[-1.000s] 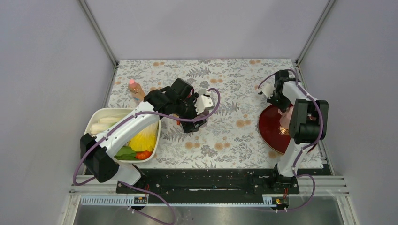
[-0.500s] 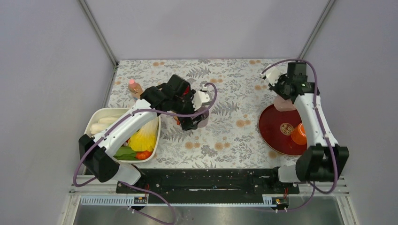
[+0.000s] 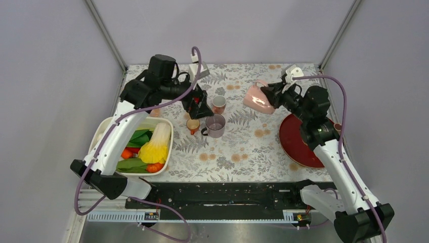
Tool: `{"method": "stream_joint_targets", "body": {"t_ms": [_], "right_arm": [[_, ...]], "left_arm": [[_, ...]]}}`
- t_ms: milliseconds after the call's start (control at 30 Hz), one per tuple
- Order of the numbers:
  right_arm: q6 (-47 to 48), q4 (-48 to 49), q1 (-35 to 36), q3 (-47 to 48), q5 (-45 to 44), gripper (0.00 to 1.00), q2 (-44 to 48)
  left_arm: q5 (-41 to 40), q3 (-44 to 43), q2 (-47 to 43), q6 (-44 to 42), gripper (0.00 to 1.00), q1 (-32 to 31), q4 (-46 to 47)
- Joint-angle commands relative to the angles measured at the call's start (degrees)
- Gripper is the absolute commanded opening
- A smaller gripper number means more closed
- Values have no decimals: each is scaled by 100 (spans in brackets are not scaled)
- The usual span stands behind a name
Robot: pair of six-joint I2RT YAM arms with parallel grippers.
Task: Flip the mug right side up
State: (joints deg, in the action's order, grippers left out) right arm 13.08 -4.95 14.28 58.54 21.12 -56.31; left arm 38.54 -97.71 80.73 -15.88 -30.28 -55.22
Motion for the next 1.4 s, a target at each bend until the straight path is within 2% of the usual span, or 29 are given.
{"method": "stream_joint_targets", "body": {"t_ms": [0, 67, 167, 433, 533, 600, 700, 800, 833, 933, 967, 1000, 1033, 1067, 1100, 1267, 1367], "right_arm": [[-2050, 2504, 595, -282, 293, 0, 377], [-2472, 2862, 840, -438, 228, 0, 414], [-2515, 2951, 1387, -417, -108, 0, 403], [-2510, 3283, 2109, -294, -529, 0, 228], [-2444, 3300, 2320, -221, -571, 0, 94], [-2384, 3334, 2460, -180, -608, 0, -9], [-2448, 3455, 2557, -131, -633, 0, -126], [-2533, 3532, 2583, -100, -591, 0, -186], [-2537, 3543, 2582, -117, -592, 0, -196], [-2378, 3336, 2588, -105, -535, 0, -224], [-2325, 3130, 2587, -64, -534, 4, -253], [-2293, 2873, 2587, -47, -579, 29, -275], [-2255, 2756, 2586, -62, -652, 59, -283], [-2187, 2690, 2584, -138, -744, 85, -269], [-2122, 2665, 2584, -232, -866, 98, -250], [-1565, 2126, 2588, -529, -1359, 99, -95], [-1123, 1583, 2581, -574, -1319, 99, 59]], "left_arm": [[1138, -275, -251, 888, 95, 315, 428], [1583, -182, -362, 1029, 95, 298, 622], [1823, 21, -574, 1244, 99, 154, 1124], [1232, -48, -454, 1290, 99, -224, 1193], [1125, -104, -345, 1248, 95, -338, 1191], [1134, -176, -285, 1235, 85, -422, 1185], [1335, -214, -190, 1274, 49, -473, 1189], [1481, -176, -113, 1186, 9, -478, 1061], [1450, -164, -103, 1134, 0, -478, 991], [1228, -48, -154, 1028, 0, -454, 934], [1129, -12, -179, 1030, 0, -429, 942], [1043, 27, -204, 1012, 0, -407, 936], [976, 63, -240, 975, 0, -362, 940], [864, 85, -260, 915, 0, -317, 919], [735, 101, -285, 840, 0, -279, 867], [-5, 262, -412, 230, 0, -77, 297], [-951, 649, -515, -358, 0, -83, -101]]}}
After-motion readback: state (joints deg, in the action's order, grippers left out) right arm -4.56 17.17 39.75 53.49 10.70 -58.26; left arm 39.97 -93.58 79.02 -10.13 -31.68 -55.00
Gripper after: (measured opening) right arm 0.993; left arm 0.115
